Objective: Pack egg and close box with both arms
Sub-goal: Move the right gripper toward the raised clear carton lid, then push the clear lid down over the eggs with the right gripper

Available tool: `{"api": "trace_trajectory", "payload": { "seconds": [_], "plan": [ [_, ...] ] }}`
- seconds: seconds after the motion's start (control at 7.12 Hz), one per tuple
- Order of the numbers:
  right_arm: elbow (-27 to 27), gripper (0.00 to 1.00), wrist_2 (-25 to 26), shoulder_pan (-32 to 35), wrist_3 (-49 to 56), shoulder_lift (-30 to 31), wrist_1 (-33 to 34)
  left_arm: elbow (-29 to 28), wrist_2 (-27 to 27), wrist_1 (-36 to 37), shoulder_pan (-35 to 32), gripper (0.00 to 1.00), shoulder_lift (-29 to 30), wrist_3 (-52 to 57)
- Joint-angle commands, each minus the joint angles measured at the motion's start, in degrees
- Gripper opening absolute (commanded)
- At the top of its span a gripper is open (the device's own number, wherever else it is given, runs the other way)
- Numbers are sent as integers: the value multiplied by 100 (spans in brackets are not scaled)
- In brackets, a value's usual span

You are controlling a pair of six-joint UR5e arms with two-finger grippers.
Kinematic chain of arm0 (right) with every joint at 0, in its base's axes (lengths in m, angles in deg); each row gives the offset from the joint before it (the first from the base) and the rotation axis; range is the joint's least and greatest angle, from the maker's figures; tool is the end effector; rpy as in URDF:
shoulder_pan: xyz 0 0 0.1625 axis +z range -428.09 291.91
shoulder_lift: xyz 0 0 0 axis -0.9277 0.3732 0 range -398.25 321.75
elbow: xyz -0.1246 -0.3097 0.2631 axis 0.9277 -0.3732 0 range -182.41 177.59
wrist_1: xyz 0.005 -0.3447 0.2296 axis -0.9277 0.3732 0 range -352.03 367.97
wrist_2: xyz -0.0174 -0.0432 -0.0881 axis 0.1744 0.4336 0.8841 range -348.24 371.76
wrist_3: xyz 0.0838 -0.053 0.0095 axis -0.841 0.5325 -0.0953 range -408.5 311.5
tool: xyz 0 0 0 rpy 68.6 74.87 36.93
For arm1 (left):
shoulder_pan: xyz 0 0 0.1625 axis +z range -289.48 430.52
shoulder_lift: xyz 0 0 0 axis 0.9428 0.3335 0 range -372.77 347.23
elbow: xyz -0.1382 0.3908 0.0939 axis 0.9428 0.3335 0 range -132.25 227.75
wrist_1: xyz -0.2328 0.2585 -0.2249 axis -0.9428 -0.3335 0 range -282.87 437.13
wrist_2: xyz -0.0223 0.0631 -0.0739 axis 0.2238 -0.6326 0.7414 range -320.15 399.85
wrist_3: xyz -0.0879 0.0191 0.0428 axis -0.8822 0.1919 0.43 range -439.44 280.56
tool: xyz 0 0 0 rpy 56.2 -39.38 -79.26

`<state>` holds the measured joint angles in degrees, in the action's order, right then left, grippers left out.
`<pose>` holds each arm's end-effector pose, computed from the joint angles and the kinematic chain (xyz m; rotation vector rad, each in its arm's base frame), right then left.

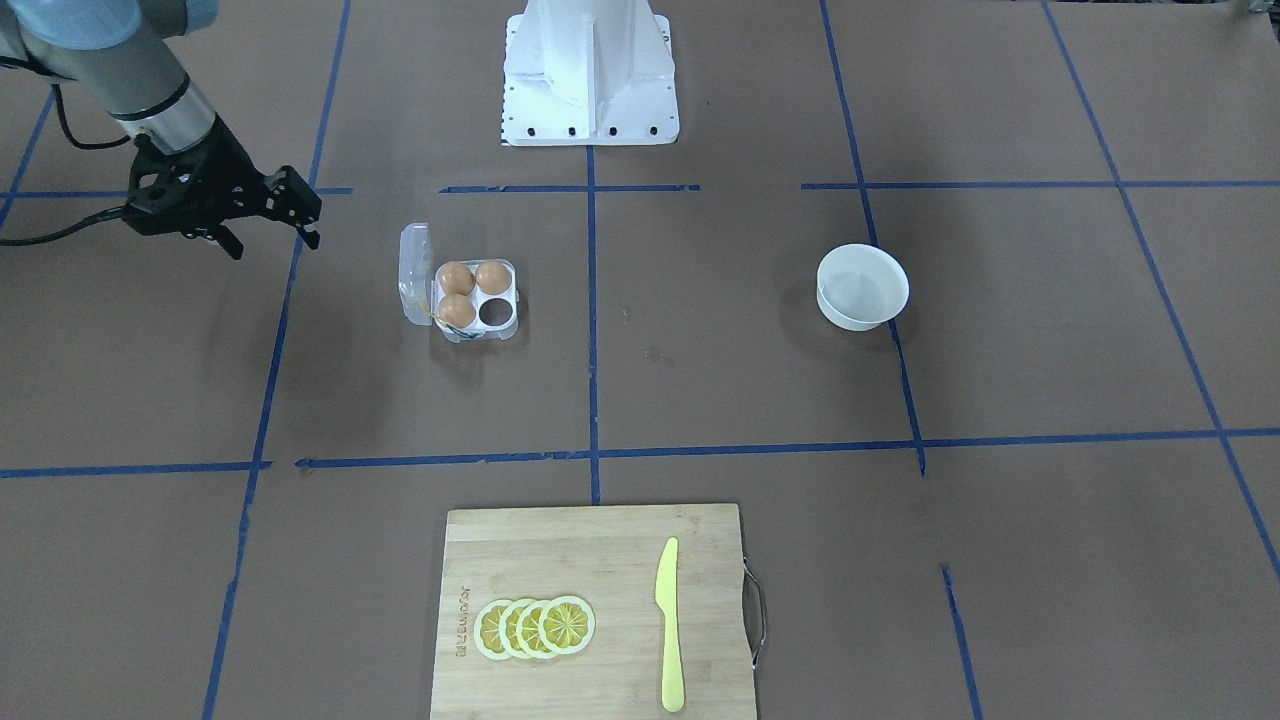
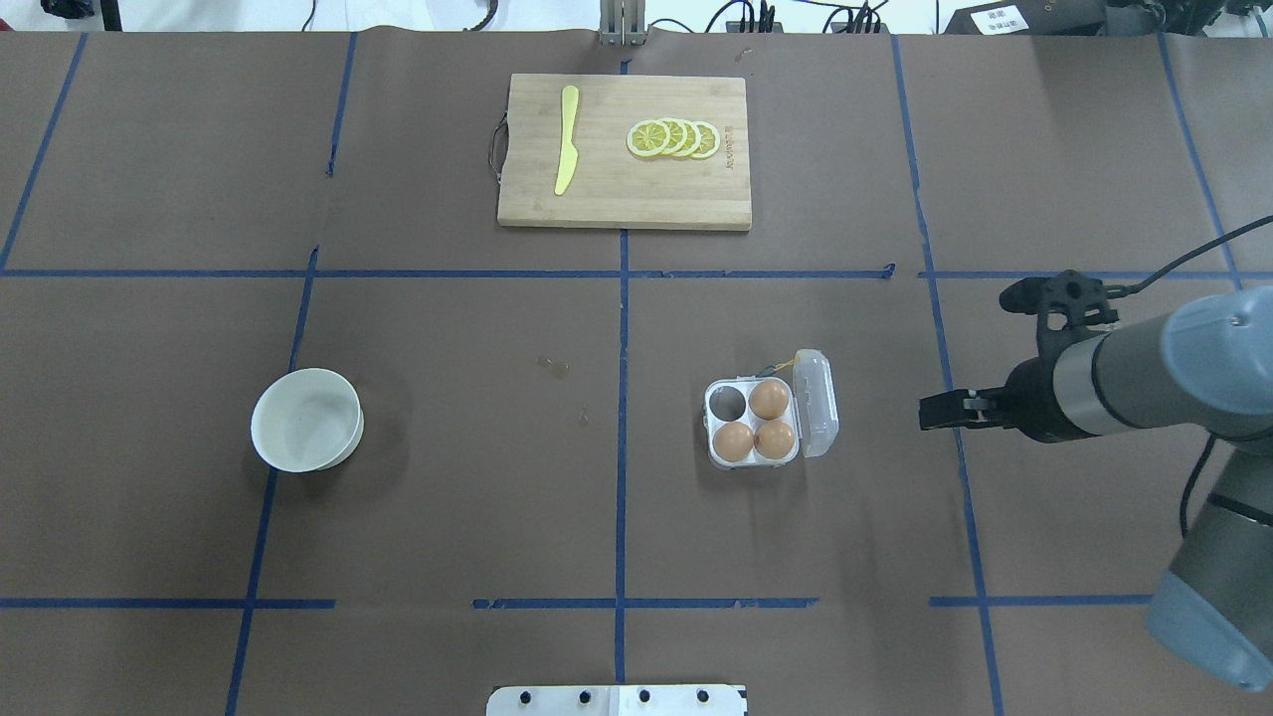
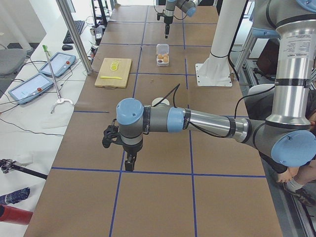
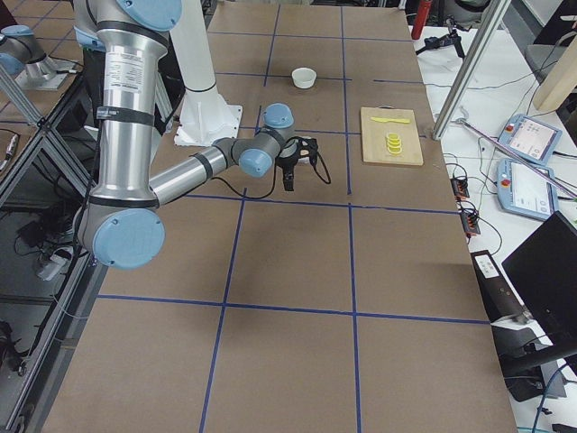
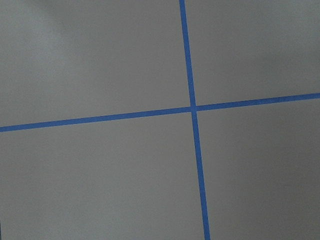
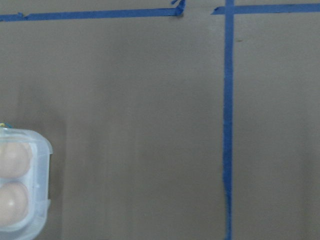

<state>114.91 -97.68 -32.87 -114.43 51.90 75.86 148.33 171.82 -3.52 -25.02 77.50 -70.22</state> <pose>-0.3377 -0.3609 0.3942 0.1449 -0.8967 0.0350 -0.1134 -0.4801 0.5851 0.1189 0.7233 0.0708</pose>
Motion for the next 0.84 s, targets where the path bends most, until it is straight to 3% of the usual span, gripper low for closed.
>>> {"api": "trace_trajectory", "payload": {
  "seconds": [0.0, 0.42, 0.7],
  "plan": [
    [-315, 99, 465, -469, -611, -1126, 791, 6, -4, 5, 0, 100, 17, 1],
    [-464, 100, 740, -734, -1052, -2393, 1725, 5, -4, 5, 0, 100, 17, 1],
    [-308, 100, 644, -447, -958, -2494, 1955, -21, 5, -4, 0, 100, 17, 1]
  ]
}}
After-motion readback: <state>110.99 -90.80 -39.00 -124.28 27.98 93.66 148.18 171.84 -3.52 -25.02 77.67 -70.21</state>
